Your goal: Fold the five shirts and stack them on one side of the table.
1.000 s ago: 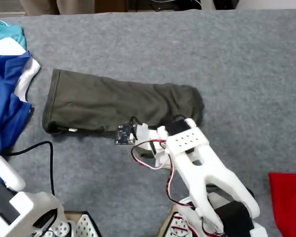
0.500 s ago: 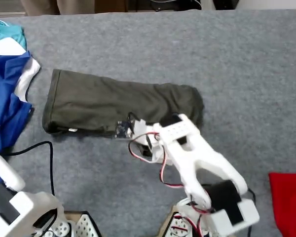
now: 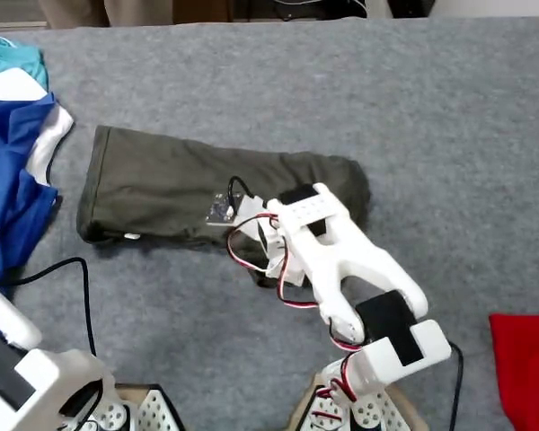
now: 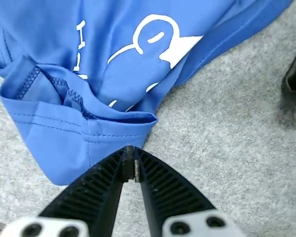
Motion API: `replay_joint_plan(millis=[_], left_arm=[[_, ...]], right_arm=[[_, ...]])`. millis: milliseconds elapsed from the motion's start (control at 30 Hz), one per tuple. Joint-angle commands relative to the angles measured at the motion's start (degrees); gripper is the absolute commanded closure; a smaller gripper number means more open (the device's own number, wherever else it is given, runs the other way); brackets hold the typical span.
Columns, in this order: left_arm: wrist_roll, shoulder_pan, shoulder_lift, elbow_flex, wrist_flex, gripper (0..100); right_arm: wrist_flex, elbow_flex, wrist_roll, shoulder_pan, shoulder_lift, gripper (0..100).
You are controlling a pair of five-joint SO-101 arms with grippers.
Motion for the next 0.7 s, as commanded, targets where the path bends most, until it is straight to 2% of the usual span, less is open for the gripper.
replay_joint_plan(millis=[0, 133, 233, 433, 667], left_arm=[[-1.4, -0.5, -3.0, -2.5, 0.5, 98], [-1.4, -0.5, -3.1, -2.5, 0.4, 98], [-1.4, -0.2, -3.1, -2.5, 0.4, 98], [-1.3, -0.1, -3.1, -2.5, 0.5, 98], [-1.3, -0.1, -3.1, -2.5, 0.5, 98]], right_arm=[[5.8, -2.4, -0.6, -0.4, -6.3, 99.3], [8.2, -5.9, -0.4, 1.8, -13.7, 99.3], [7.9, -9.7, -0.4, 5.0, -13.2, 99.3], [6.5, -19.9, 2.8, 9.5, -4.0, 99.3], [7.0, -35.5, 6.1, 10.8, 9.3, 99.3]])
